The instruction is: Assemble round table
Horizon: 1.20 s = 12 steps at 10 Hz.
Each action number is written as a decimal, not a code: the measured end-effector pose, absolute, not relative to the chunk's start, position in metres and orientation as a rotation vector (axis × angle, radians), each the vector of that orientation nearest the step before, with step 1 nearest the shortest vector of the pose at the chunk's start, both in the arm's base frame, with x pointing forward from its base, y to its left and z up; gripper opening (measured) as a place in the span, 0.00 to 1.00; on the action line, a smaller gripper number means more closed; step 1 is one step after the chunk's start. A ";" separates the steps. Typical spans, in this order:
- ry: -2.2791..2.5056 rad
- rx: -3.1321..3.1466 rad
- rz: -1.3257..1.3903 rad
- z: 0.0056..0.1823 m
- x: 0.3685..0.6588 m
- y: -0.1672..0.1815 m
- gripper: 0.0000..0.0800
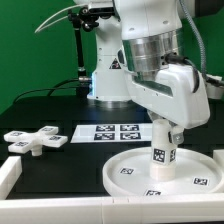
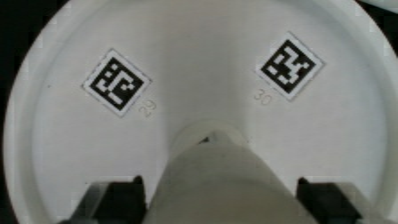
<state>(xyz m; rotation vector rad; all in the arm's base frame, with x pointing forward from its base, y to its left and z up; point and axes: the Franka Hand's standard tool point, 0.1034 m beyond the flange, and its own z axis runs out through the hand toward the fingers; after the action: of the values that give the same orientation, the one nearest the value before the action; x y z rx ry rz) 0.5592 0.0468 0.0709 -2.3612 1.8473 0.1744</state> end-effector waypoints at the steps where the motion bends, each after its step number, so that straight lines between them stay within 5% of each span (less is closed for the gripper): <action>1: 1.901 -2.316 0.182 0.071 0.559 0.047 0.51; 3: 1.877 -2.332 0.181 0.071 0.559 0.048 0.51; 4: 1.826 -2.371 0.176 0.071 0.560 0.048 0.73; 5: 1.792 -2.394 0.171 0.072 0.560 0.049 0.79; 12: 1.075 -2.789 0.107 0.073 0.560 0.050 0.81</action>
Offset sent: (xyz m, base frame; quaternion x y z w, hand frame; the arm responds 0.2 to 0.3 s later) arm 0.0000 0.0000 0.0000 0.0000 0.0000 -0.0650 0.9979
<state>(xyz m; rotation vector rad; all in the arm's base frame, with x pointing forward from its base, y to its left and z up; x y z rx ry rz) 0.5603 0.0503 0.0732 -2.7895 1.0751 0.1068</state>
